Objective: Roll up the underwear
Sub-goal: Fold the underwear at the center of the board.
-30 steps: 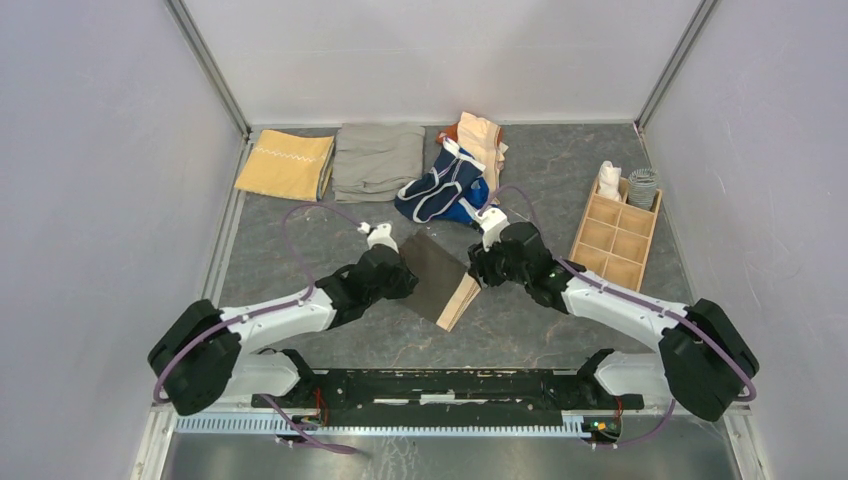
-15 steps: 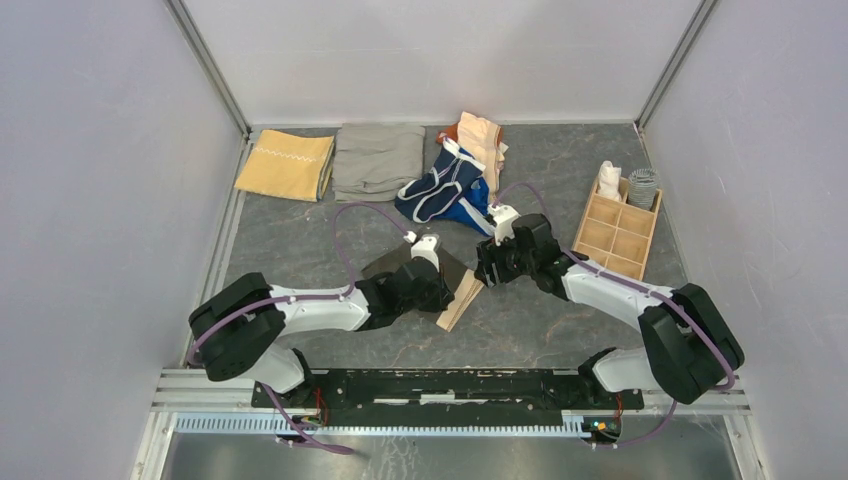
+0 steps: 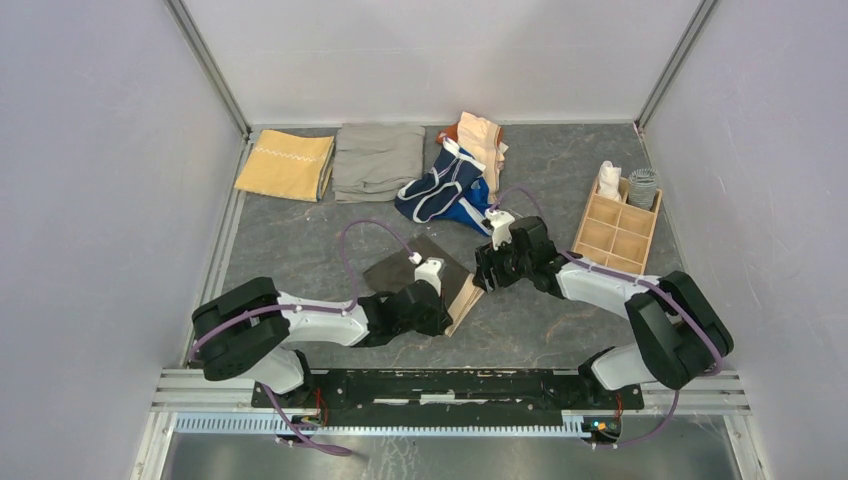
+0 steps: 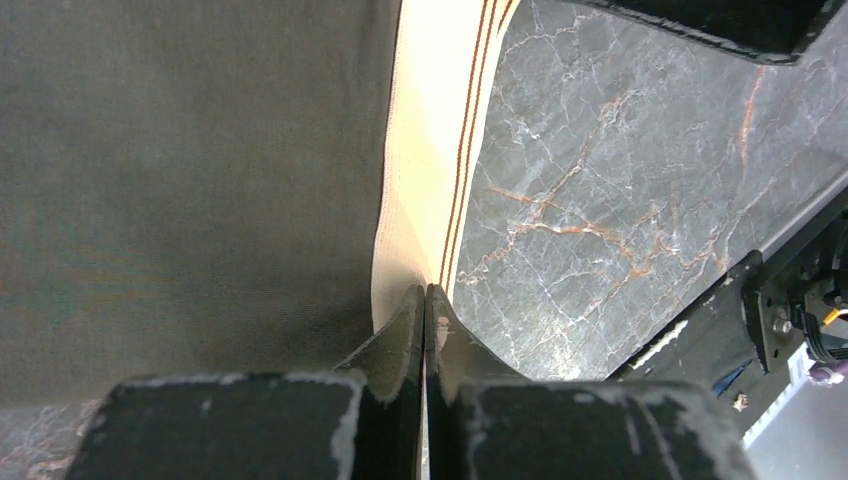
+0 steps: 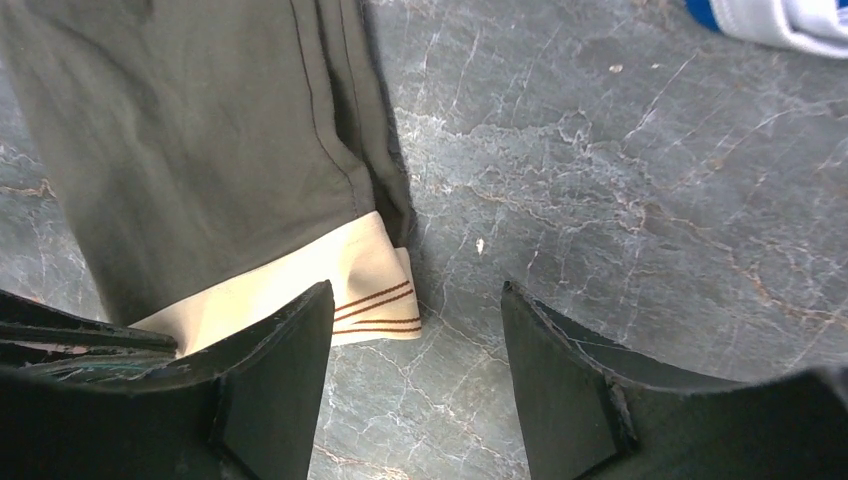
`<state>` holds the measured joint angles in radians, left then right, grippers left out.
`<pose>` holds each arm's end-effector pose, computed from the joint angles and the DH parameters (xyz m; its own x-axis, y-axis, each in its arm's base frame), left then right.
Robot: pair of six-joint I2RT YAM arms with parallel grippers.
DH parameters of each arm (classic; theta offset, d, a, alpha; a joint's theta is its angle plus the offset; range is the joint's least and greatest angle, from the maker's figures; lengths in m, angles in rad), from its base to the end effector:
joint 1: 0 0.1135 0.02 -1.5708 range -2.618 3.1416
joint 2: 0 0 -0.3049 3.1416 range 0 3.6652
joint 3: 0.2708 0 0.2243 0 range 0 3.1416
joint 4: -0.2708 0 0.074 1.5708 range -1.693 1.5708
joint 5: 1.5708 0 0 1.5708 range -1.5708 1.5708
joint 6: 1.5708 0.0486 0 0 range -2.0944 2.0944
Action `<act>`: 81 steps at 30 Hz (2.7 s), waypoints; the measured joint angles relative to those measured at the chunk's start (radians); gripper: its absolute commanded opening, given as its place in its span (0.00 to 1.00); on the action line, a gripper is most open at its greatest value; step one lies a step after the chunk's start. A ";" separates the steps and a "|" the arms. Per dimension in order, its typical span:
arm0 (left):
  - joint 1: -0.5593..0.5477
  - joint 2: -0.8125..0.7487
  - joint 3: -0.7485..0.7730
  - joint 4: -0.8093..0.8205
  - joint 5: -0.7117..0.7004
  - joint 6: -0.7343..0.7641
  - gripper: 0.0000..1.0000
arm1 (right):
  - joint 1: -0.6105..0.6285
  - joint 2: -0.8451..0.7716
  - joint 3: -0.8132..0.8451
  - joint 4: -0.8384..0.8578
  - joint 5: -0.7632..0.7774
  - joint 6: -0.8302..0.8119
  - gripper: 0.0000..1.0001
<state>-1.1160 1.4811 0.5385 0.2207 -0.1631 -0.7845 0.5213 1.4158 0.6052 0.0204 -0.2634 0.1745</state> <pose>0.1212 -0.2299 0.1970 -0.7939 0.0366 -0.6070 0.3844 0.8036 -0.4543 0.2109 0.1357 0.2135 -0.7178 -0.2189 -0.6609 -0.5230 0.7961 0.3044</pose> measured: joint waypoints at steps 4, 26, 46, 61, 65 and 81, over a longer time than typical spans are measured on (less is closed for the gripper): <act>-0.010 -0.007 -0.028 0.040 0.000 -0.015 0.02 | 0.000 0.030 -0.003 0.002 -0.016 0.003 0.64; -0.050 -0.064 -0.093 0.058 -0.024 -0.047 0.02 | -0.005 -0.002 -0.138 0.180 -0.147 0.093 0.48; -0.059 -0.065 -0.094 0.058 -0.037 -0.049 0.02 | -0.006 -0.023 -0.180 0.190 -0.174 0.146 0.31; -0.060 -0.065 -0.094 0.058 -0.037 -0.049 0.02 | -0.008 -0.006 -0.179 0.215 -0.180 0.177 0.27; -0.060 -0.065 -0.094 0.058 -0.038 -0.049 0.02 | -0.008 0.006 -0.179 0.222 -0.179 0.178 0.09; -0.050 -0.292 0.082 -0.311 -0.146 -0.056 0.36 | 0.019 -0.088 -0.215 0.180 -0.099 0.074 0.00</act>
<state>-1.1660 1.1889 0.6209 -0.0898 -0.3096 -0.8410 0.5407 1.3281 0.3904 0.2001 -0.3626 0.2485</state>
